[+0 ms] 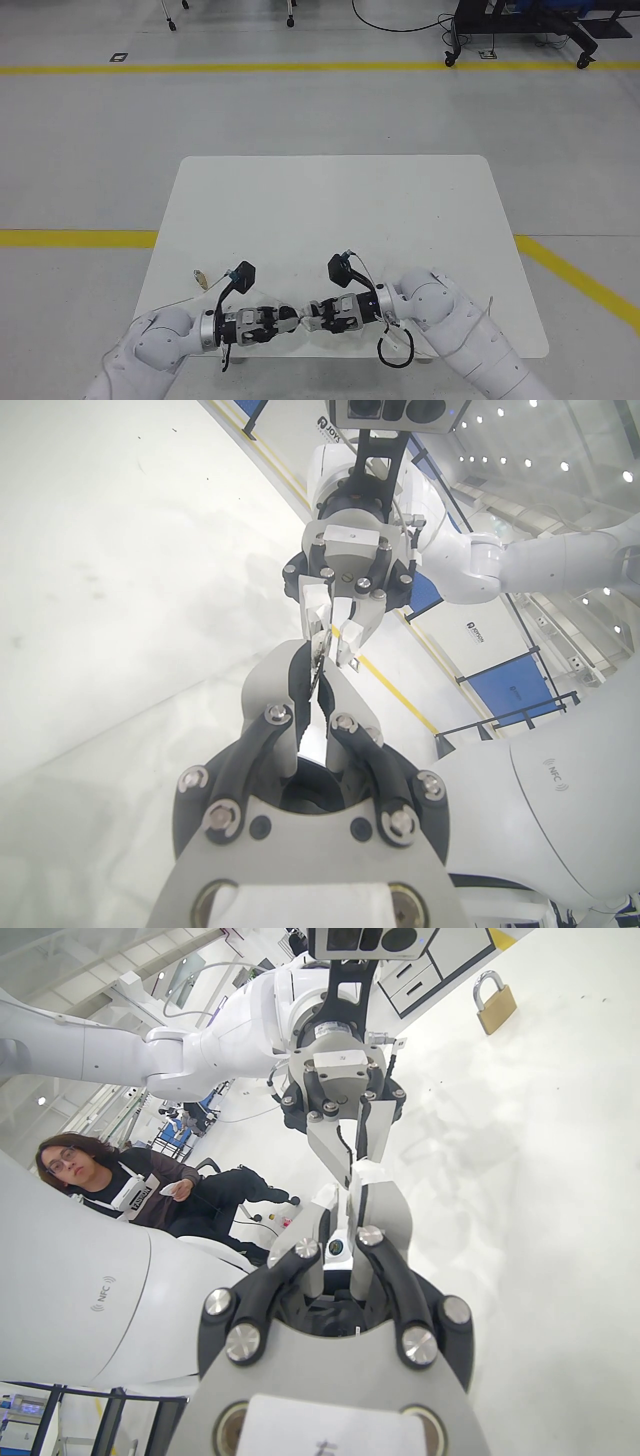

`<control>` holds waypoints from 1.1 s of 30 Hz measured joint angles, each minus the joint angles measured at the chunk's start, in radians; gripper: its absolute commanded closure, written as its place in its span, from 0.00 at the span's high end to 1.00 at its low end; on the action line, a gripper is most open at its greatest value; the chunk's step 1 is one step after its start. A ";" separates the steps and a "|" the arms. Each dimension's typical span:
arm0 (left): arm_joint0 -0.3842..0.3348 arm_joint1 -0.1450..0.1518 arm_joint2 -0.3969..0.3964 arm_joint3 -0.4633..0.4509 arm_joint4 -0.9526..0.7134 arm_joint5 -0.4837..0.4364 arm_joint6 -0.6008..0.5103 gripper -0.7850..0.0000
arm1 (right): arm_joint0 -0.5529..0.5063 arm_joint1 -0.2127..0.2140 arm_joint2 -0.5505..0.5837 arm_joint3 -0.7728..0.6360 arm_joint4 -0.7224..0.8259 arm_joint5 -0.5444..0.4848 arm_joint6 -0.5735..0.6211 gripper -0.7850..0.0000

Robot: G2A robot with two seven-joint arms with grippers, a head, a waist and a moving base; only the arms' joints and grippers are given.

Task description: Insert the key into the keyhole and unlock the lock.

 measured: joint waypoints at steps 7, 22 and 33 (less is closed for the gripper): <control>-0.002 0.005 0.014 -0.004 0.002 0.004 0.009 1.00 | 0.006 0.006 0.003 0.012 0.002 -0.010 -0.014 0.00; 0.169 0.077 -0.278 -0.083 -0.060 -0.091 0.066 1.00 | -0.118 0.074 0.254 0.021 0.157 -0.193 -0.204 0.00; 0.304 0.102 -0.442 -0.178 -0.115 -0.098 0.120 1.00 | -0.227 0.100 0.385 -0.067 0.232 -0.191 -0.251 0.00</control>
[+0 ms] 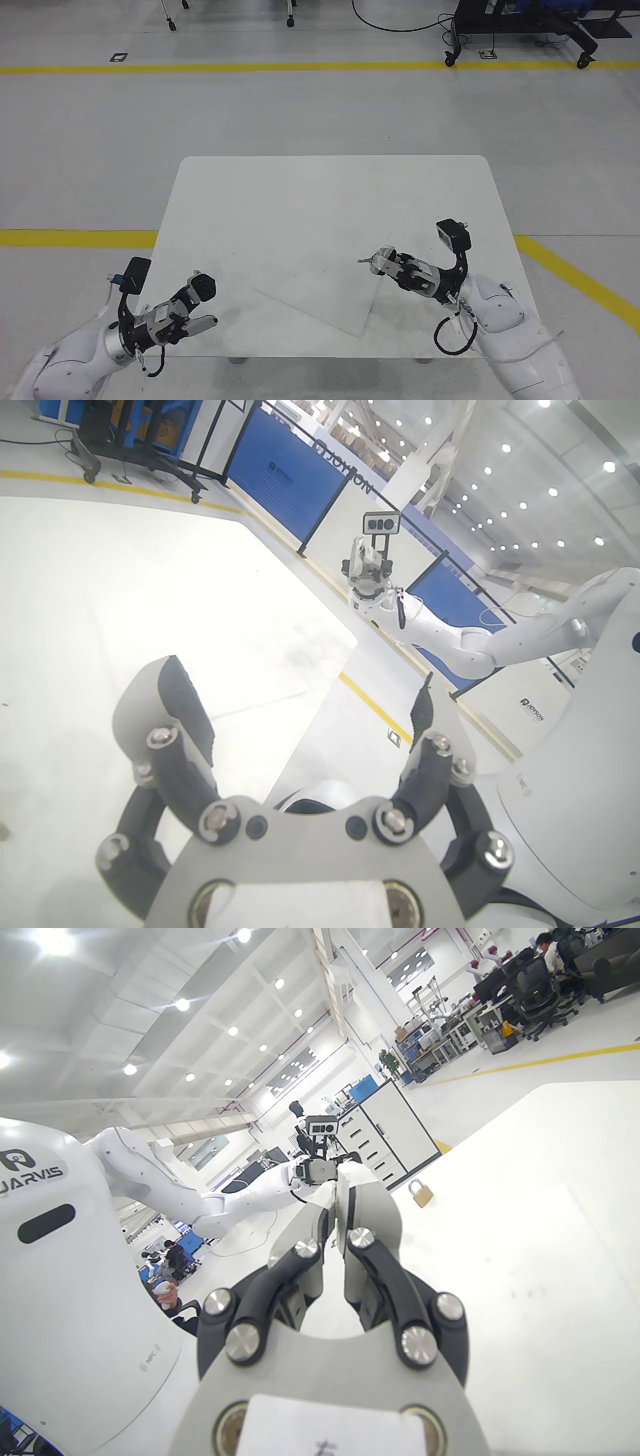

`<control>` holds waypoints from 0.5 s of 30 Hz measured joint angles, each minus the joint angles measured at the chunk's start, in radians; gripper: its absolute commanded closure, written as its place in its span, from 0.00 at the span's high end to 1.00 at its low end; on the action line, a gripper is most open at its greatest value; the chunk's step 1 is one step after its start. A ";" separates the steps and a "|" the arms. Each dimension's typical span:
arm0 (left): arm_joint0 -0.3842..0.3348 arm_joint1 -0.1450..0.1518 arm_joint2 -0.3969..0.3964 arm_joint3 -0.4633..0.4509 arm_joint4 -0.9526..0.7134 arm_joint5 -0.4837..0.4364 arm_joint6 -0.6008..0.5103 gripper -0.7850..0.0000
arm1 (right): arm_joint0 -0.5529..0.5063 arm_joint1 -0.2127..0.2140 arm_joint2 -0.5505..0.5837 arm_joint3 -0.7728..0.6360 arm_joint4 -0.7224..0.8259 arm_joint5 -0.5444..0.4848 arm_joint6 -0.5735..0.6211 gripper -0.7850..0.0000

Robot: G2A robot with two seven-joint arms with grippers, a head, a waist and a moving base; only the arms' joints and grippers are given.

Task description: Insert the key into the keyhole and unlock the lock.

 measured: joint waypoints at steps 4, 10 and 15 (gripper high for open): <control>-0.011 0.001 -0.016 -0.011 0.015 0.015 0.015 1.00 | 0.000 0.000 0.000 0.000 0.000 0.000 0.000 0.00; 0.152 -0.025 -0.228 -0.239 0.530 0.370 0.279 1.00 | 0.000 0.000 0.000 0.000 0.000 0.000 0.000 0.00; 0.175 -0.031 -0.127 -0.305 0.854 0.664 0.074 1.00 | 0.000 0.000 0.000 0.000 0.000 0.000 0.000 0.00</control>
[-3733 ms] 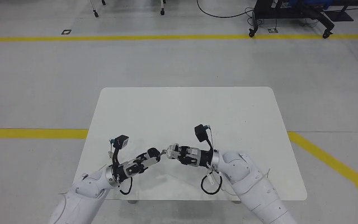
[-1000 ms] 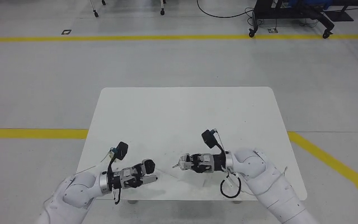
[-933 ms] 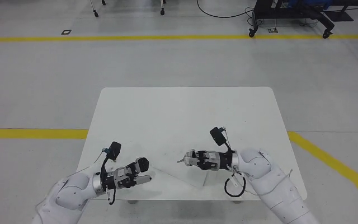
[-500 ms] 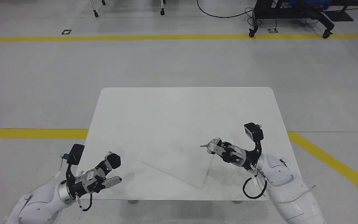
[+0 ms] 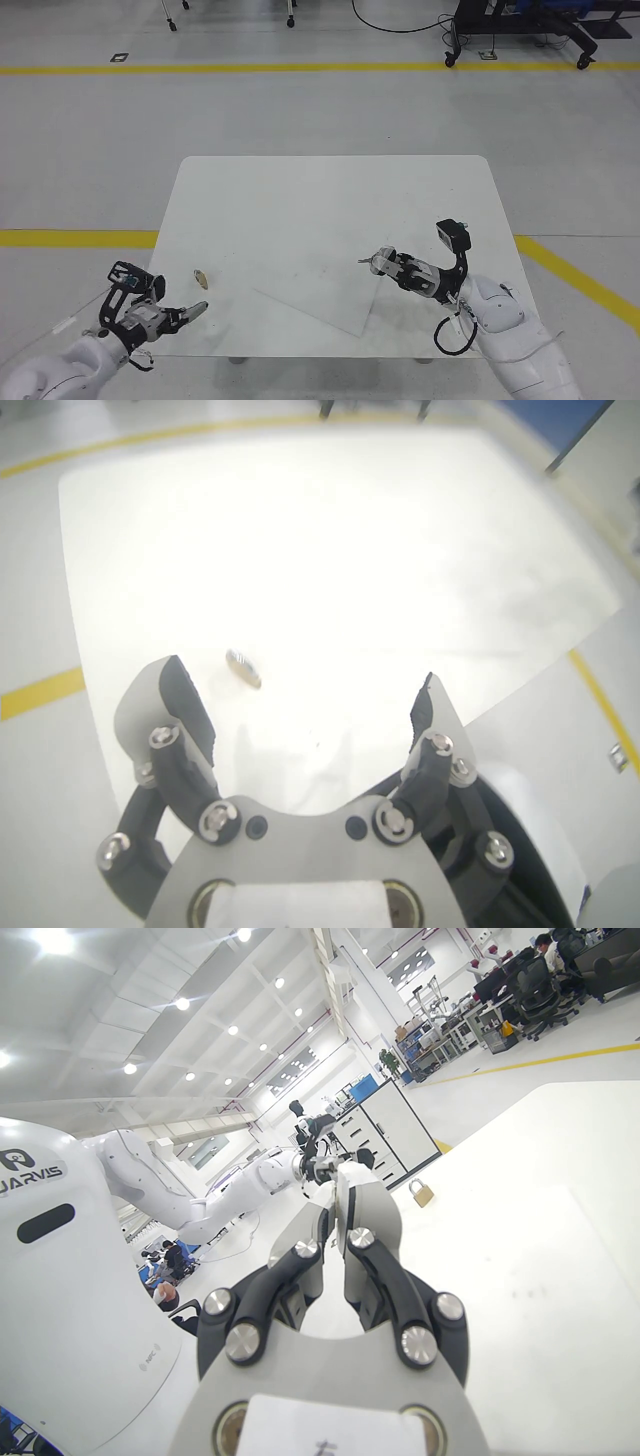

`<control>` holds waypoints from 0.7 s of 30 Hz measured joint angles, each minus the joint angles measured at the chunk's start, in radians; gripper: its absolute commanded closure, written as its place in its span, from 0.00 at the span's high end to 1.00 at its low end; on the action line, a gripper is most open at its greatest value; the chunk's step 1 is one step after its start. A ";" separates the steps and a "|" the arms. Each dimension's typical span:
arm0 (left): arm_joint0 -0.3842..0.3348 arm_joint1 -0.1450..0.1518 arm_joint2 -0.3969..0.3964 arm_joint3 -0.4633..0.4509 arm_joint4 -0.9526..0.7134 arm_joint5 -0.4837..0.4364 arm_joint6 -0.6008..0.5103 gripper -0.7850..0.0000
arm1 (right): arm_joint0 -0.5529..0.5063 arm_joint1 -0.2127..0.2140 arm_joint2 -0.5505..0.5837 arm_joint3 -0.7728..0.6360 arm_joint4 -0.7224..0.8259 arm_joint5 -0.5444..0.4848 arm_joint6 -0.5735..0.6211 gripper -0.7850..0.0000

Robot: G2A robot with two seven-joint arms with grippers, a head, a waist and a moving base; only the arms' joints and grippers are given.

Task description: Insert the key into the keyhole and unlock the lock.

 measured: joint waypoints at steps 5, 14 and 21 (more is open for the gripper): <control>-0.222 -0.015 0.186 0.132 0.104 0.215 -0.159 1.00 | 0.000 0.000 0.000 0.000 0.000 0.000 0.000 0.00; -0.354 -0.041 0.295 0.233 0.039 0.376 -0.142 0.45 | 0.000 0.000 0.000 0.000 0.000 0.000 0.000 0.00; -0.350 -0.045 0.315 0.220 0.077 0.430 -0.151 0.00 | 0.000 0.000 0.000 0.000 0.000 0.000 0.000 0.00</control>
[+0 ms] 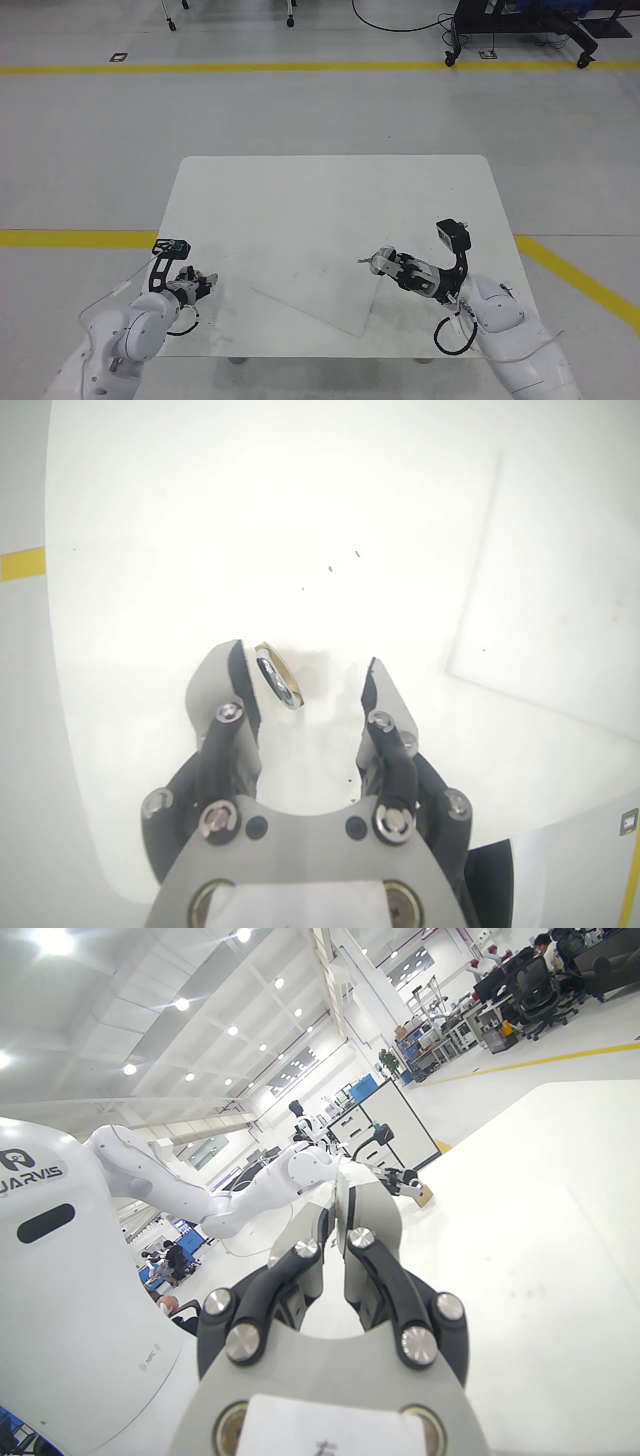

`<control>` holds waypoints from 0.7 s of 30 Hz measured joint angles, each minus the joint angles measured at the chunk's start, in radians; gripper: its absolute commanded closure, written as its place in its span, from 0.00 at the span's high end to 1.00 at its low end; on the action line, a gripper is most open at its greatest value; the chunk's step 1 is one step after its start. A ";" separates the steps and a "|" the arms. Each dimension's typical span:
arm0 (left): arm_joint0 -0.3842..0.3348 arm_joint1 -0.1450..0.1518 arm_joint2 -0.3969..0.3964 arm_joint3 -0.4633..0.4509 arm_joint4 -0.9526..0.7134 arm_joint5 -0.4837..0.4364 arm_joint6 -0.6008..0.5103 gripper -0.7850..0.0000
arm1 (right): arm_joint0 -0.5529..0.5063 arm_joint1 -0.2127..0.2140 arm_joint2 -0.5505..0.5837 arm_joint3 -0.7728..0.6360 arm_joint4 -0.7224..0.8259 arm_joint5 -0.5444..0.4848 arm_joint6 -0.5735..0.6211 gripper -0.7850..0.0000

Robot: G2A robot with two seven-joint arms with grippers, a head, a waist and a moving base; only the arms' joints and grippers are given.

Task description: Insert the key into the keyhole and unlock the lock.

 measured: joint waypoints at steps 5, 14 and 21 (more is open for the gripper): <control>0.019 -0.001 0.000 -0.022 0.033 0.031 -0.005 0.00 | 0.000 0.000 0.000 0.000 0.000 0.000 0.000 0.00; 0.006 -0.006 0.016 -0.008 0.066 0.038 -0.010 0.00 | 0.000 0.000 0.000 0.000 0.000 0.000 0.000 0.00; -0.016 -0.010 0.032 0.025 0.096 0.025 -0.011 0.00 | 0.000 0.000 0.000 0.000 0.000 0.000 0.000 0.00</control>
